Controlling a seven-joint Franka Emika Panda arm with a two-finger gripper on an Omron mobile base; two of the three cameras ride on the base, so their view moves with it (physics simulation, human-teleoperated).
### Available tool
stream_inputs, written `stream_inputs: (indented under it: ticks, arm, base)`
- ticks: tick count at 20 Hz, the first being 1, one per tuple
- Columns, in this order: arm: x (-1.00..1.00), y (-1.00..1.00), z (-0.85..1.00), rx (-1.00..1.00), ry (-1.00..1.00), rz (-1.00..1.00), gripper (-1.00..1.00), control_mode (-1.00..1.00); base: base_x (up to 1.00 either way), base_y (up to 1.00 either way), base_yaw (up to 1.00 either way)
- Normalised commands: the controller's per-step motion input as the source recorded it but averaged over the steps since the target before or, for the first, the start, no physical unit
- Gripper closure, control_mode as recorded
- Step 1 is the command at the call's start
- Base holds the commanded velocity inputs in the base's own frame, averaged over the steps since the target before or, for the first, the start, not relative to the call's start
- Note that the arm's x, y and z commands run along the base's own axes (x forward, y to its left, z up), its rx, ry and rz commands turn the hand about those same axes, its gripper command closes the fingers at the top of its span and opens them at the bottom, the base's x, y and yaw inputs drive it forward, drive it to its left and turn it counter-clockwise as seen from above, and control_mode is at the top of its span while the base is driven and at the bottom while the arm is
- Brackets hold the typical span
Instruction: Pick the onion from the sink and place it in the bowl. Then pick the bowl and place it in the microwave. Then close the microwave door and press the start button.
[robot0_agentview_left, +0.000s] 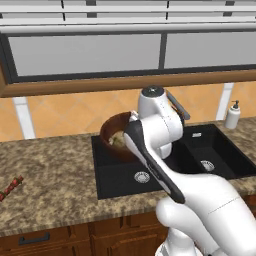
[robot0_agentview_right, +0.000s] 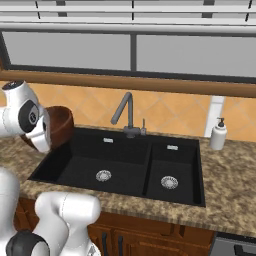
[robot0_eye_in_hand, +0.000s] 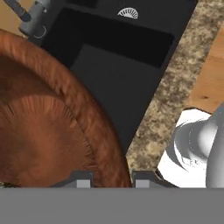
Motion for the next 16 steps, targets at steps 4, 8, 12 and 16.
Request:
stream_inputs:
  ticks: [4,8,12,16]
  arm:
    - [-0.57,-0.74,0.54,0.02,0.00,-0.32,1.00,-1.00]
    - [-0.50,-0.79,0.64,0.04,-0.01,-0.27,1.00,-1.00]
    - [-0.58,-0.79,0.54,0.14,0.00,-0.13,1.00,-1.00]
    - [-0.41,-0.69,0.32,0.05,0.00,-0.16,1.00,-1.00]
  base:
    - [0.00,0.00,0.00]
    - [0.00,0.00,0.00]
    - [0.00,0.00,0.00]
    - [0.00,0.00,0.00]
